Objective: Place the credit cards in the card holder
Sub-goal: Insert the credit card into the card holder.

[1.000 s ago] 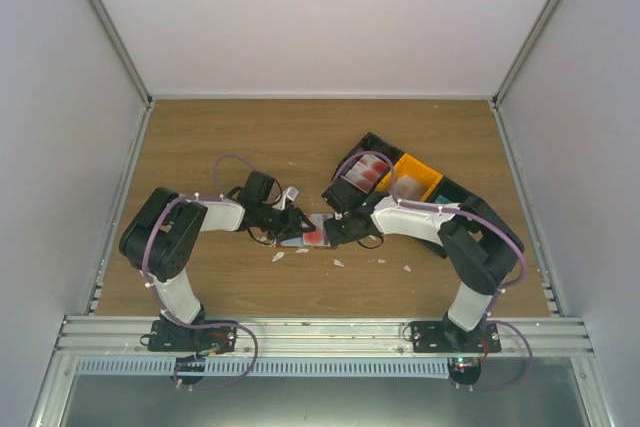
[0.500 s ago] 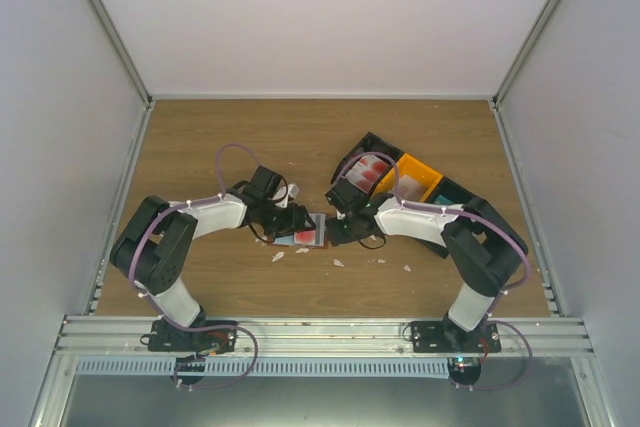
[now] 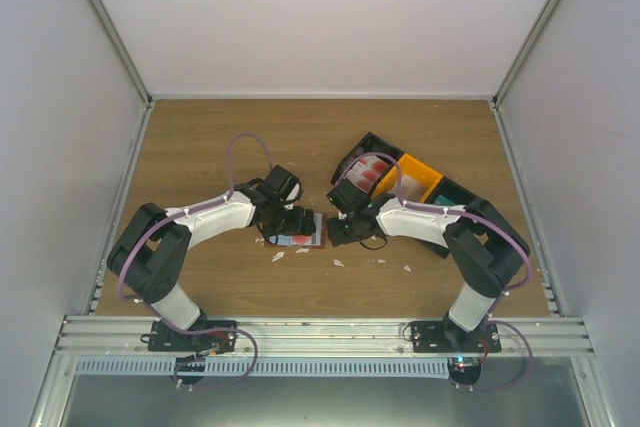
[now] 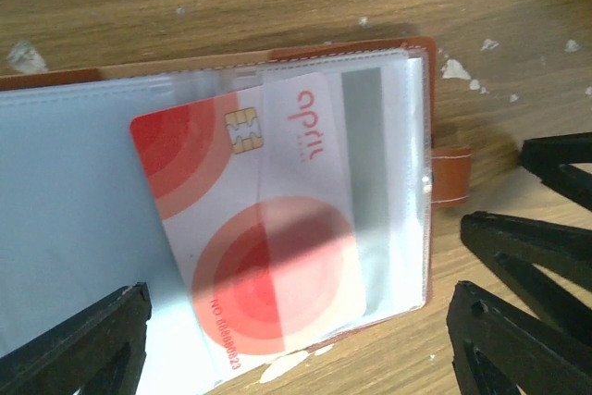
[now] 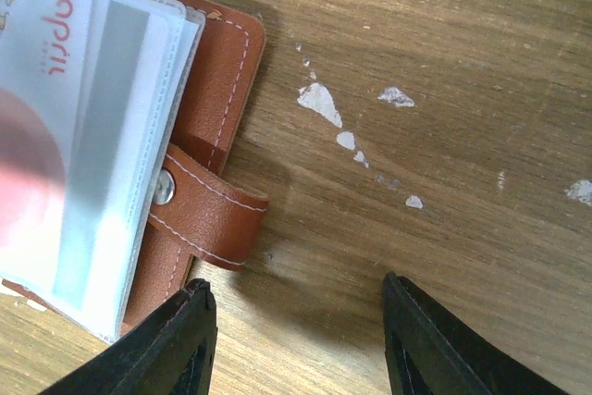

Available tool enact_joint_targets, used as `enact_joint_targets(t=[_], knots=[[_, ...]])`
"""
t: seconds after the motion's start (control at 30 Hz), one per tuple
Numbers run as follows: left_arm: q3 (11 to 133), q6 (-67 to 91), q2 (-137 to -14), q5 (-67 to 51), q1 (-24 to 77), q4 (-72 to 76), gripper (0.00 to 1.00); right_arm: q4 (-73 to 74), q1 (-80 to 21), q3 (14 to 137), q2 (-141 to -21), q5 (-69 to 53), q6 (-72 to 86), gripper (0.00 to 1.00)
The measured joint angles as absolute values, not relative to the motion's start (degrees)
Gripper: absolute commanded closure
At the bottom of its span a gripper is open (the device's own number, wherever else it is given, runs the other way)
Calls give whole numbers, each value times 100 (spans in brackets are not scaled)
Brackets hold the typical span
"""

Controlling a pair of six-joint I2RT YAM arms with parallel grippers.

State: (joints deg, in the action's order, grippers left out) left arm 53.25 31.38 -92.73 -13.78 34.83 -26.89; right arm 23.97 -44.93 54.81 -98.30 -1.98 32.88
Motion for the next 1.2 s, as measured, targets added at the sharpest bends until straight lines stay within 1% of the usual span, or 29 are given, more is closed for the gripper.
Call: enact_joint_targets(t=[0.1,0.17,0.33,0.47,0.53,0.63,0.87,1.2], knots=[[5349,3105,-9253,-1173,3535,-2858,9,2397,-4493,5461,-9813,-178,3341,50],[5354,3098,-9238,-1035,3555,-2969,12,2394,-4493,5457,-9808,-176,3363,50],[5354,3131,-9201,-893,3564,-2967,23,2342,-4493,5428,-9786,-211,3406,49],[5356,3164,-9295,-915,3562,-2875,41,2169,-4493,5398,-9776,-395,3446,45],[5369,3177,-9459,-941,3562,-2808,45,2049,-4493,5352,-9749,-495,3481,45],[5468,3194,-9612,-963,3559,-2722,47,1872,-4491,5312,-9736,-681,3559,47],[5542,3192,-9758,-1055,3559,-2626,50,1638,-4462,5299,-9745,-928,3695,56],[5542,3133,-9843,-1466,3535,-2418,56,1594,-4421,5277,-9837,-1020,3695,57]])
